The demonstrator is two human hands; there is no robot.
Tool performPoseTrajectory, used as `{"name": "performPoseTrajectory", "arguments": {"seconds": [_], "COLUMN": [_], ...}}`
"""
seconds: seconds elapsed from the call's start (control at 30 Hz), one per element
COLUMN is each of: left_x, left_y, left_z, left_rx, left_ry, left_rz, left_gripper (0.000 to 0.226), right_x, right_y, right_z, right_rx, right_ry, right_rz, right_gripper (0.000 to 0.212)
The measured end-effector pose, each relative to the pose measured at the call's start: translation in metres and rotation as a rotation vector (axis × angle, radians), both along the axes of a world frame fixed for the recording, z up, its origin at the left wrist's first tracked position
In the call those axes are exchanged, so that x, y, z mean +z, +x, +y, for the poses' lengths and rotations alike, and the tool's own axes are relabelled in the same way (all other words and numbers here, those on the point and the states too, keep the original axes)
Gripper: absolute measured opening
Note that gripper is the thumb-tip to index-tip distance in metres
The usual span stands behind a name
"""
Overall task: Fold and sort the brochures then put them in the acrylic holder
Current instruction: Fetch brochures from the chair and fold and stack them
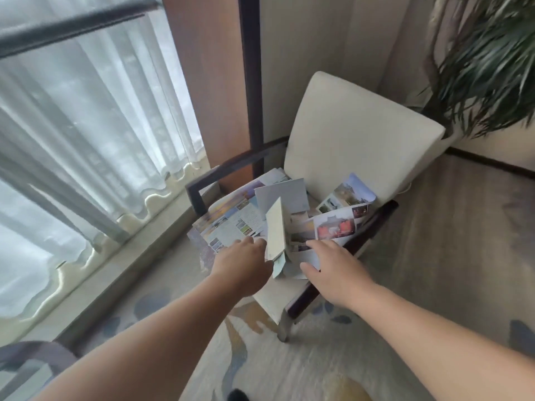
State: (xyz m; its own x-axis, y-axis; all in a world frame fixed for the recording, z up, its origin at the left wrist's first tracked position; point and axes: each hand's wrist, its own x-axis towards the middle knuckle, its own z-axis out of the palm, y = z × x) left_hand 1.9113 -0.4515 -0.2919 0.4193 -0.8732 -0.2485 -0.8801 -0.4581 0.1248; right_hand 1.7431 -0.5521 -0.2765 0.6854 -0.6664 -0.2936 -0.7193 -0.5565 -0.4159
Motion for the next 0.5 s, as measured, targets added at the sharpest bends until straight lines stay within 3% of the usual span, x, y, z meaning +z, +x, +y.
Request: {"name": "performPoseTrajectory", "arguments": {"seconds": [0.5], "left_x": [-0.094], "left_y": [0.051], "left_z": [-0.146], "left_rx": [-0.052], "left_ry": [0.175], "left_rz": [0.101], "left_gripper": [0.049], "right_x": [-0.046], "right_y": [0.026], "right_z": [-0.140], "right_rx": [-0.091], "right_ry": [0.034], "right_rz": [0.098], "right_gripper": [0.045]}}
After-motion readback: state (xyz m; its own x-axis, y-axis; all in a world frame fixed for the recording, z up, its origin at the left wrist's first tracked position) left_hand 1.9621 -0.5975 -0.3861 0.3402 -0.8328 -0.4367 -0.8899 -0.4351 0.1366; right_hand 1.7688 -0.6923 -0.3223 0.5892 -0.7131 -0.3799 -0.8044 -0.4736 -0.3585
